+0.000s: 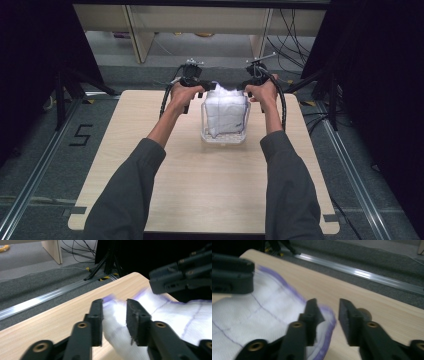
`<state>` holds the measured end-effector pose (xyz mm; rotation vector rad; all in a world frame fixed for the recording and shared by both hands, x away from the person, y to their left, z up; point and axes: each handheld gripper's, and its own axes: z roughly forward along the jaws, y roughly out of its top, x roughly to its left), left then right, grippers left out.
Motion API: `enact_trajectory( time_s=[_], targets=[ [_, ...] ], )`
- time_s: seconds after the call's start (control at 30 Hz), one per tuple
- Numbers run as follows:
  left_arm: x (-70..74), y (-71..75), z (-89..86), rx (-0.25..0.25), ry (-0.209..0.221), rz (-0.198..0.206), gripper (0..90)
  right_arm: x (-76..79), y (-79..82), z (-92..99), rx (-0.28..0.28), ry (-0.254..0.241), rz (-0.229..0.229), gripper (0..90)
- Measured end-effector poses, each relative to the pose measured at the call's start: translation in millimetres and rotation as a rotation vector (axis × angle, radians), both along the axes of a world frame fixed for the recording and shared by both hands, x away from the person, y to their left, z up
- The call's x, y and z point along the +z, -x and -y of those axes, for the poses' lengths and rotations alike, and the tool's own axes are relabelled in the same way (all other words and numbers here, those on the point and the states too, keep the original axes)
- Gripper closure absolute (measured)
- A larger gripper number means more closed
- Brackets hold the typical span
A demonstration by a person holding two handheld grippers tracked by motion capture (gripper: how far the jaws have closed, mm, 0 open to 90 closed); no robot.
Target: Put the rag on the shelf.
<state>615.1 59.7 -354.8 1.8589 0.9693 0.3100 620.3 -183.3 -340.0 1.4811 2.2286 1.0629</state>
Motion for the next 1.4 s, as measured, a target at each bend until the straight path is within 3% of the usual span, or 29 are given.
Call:
enact_trajectory(
  time_s=[0.07,0.13,0.17,0.2,0.23,0.3,0.33,0.43,0.5,0.53,0.57,0.67,0.73,0.9,0.97,1.03,1.17,1.27,1.3,1.33,1.4],
  targets=[
    [4.2,2.8,-4.2,0.014,0.009,0.000,62.2,4.0,-1.2,5.9,0.038,-0.008,0.048,65.6],
    [8.5,5.5,-12.1,0.010,0.003,-0.008,60.6,9.8,1.3,10.3,0.026,-0.024,0.060,65.1],
    [10.0,6.9,-14.9,0.020,0.002,-0.007,60.1,14.0,5.2,12.2,0.011,-0.057,0.047,64.9],
    [11.3,7.9,-18.3,0.018,-0.012,-0.007,59.9,16.0,4.9,17.5,0.033,-0.032,0.087,64.4],
    [12.8,10.1,-22.4,0.023,-0.006,-0.011,59.7,18.6,7.9,18.3,0.015,-0.052,0.057,63.8],
    [15.0,13.8,-29.1,0.022,-0.019,-0.010,59.0,22.1,11.3,24.2,0.031,-0.045,0.089,63.3],
    [16.1,16.4,-32.3,0.022,-0.022,-0.009,58.6,25.5,15.7,25.8,0.012,-0.062,0.066,62.9],
    [17.9,24.7,-41.5,0.022,-0.031,-0.001,57.4,31.5,24.5,34.5,0.040,-0.082,0.120,62.4],
    [17.2,30.3,-47.6,0.016,-0.025,-0.009,56.4,34.3,31.5,36.4,0.036,-0.085,0.106,61.4],
    [16.5,32.4,-49.4,0.018,-0.027,-0.004,55.4,34.4,34.3,37.9,0.057,-0.079,0.134,61.0],
    [15.0,35.7,-52.9,0.017,-0.042,-0.008,54.4,35.4,36.7,39.0,0.061,-0.078,0.131,60.3],
    [12.1,43.7,-61.1,0.011,-0.010,-0.005,50.8,37.1,45.5,42.4,0.084,-0.066,0.156,59.9],
    [11.0,49.5,-67.5,0.011,-0.008,0.006,50.5,38.8,51.7,44.9,0.107,-0.063,0.178,59.8],
    [7.5,64.9,-78.9,0.004,-0.001,0.012,46.1,39.6,71.3,45.8,0.125,-0.049,0.170,57.8],
    [6.0,70.8,-81.9,-0.005,0.006,0.020,44.7,39.8,75.4,46.9,0.142,-0.033,0.199,56.8],
    [4.3,76.4,-83.7,-0.007,0.007,0.021,44.1,39.9,82.5,45.3,0.135,-0.054,0.192,56.4],
    [2.2,85.6,-86.7,-0.018,0.001,0.022,42.0,41.1,91.2,46.3,0.167,-0.036,0.226,54.3],
    [0.1,91.3,-89.1,-0.015,0.013,0.015,41.2,41.8,97.1,46.7,0.155,-0.058,0.219,53.5],
    [-0.3,92.7,-89.8,-0.021,0.014,0.015,41.1,40.9,96.8,47.6,0.168,-0.058,0.240,53.2],
    [-0.8,94.6,-90.1,-0.018,0.022,0.018,40.7,41.0,99.8,46.5,0.163,-0.073,0.213,52.9],
    [-1.6,97.8,-90.5,-0.026,0.036,0.012,40.4,40.4,103.0,46.1,0.172,-0.068,0.226,52.4]
  ],
)
